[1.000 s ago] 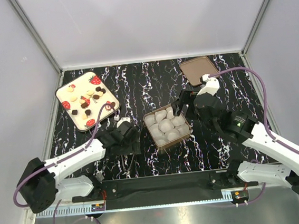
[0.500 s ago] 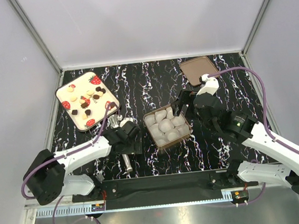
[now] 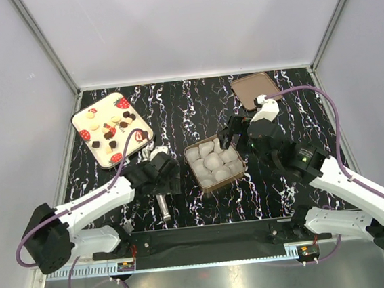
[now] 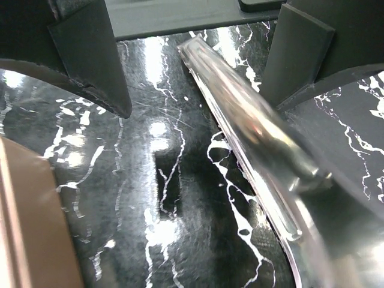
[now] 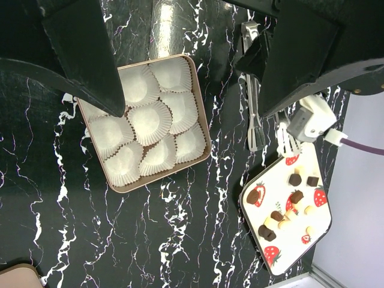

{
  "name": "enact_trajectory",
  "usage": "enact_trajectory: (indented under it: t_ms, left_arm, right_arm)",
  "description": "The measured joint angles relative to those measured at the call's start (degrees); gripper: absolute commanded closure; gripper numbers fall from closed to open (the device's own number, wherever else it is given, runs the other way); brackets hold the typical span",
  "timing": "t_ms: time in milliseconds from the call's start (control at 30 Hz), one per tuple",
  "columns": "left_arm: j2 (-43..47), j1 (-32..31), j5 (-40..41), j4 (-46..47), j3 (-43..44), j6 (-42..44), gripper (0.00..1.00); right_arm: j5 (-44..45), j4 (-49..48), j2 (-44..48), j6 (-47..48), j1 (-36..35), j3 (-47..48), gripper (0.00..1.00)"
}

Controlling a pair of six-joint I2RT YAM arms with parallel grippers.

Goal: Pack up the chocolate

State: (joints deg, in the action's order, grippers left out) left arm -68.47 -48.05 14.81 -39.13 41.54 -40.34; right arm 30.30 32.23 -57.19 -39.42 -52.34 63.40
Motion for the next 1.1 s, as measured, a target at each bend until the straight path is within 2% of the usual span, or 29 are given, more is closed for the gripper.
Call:
enact_trajectory:
  t_ms: [733,967,1100]
  left_arm:
    - [-1.5,-0.2,-4.1,2.2,2.8,1.8,0.12]
    - [-0.2,-0.3,-2.4,0.8,3.5,-0.1,0.01]
    - [0.1,-0.3,-1.8,0.9,2.8,-3.4,0.01]
  right_arm:
    - [-0.6,0.2,1.8,-0.9,0.0,-2.0,0.0]
    - [-0.6,0.2,2.6,-0.9,0.0,-2.8,0.0]
    - [-0.6,0.1,3.3,-0.9,0.0,-3.0,0.0]
